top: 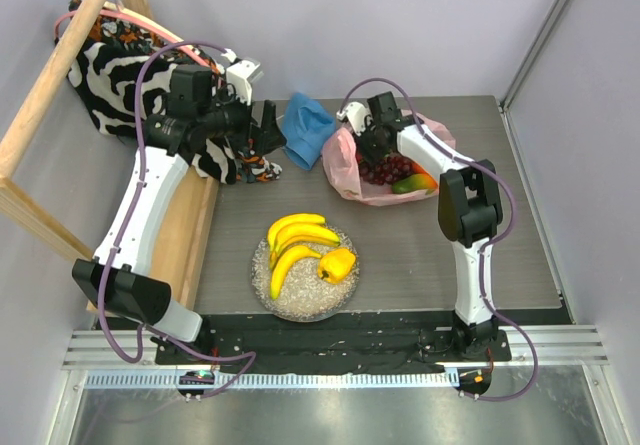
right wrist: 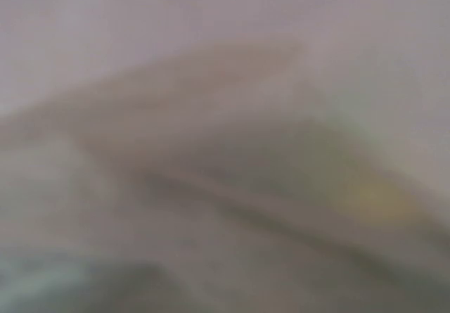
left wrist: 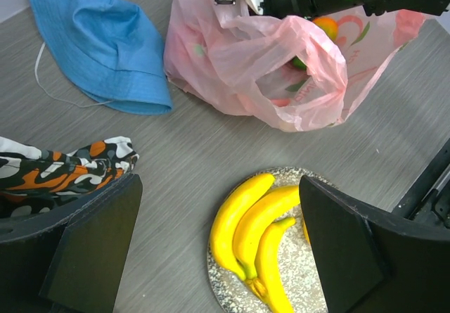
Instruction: Take the fake fruits out of the plastic bag
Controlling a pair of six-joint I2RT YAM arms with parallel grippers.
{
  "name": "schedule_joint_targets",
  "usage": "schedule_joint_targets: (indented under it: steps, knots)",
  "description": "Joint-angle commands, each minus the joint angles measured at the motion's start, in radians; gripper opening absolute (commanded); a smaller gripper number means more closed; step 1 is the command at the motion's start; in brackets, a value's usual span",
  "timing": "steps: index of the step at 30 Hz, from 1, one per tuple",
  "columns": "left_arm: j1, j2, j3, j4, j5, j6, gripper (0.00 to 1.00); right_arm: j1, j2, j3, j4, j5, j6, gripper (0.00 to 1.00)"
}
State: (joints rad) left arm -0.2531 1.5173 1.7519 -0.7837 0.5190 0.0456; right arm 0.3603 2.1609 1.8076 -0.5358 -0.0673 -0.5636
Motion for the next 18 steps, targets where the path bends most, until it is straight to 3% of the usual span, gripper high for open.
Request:
schedule_joint_targets:
  steps: [1,2,6,7,8,18]
  knots:
    - [0.003,-0.045,0.011,0.009,-0.011,0.027,1.00,0.020,-0.041,-0.013,-0.030,-0.012,-0.054,0.52]
    - [0.002,-0.046,0.009,0.011,-0.008,0.027,1.00,0.020,-0.044,-0.016,-0.032,-0.009,-0.055,0.49]
    - [0.002,-0.054,0.004,0.014,0.001,0.023,1.00,0.019,-0.070,-0.002,-0.041,-0.025,-0.067,0.19]
    - [0.003,-0.054,0.004,0.015,0.003,0.025,1.00,0.023,-0.078,0.002,-0.058,-0.034,-0.076,0.07]
    - [0.002,-0.054,0.004,0.017,0.003,0.023,1.00,0.023,-0.088,0.007,-0.068,-0.035,-0.096,0.03]
    - [0.002,-0.031,0.058,0.038,0.045,-0.016,1.00,0.020,-0.392,0.030,-0.297,0.113,-0.148,0.01]
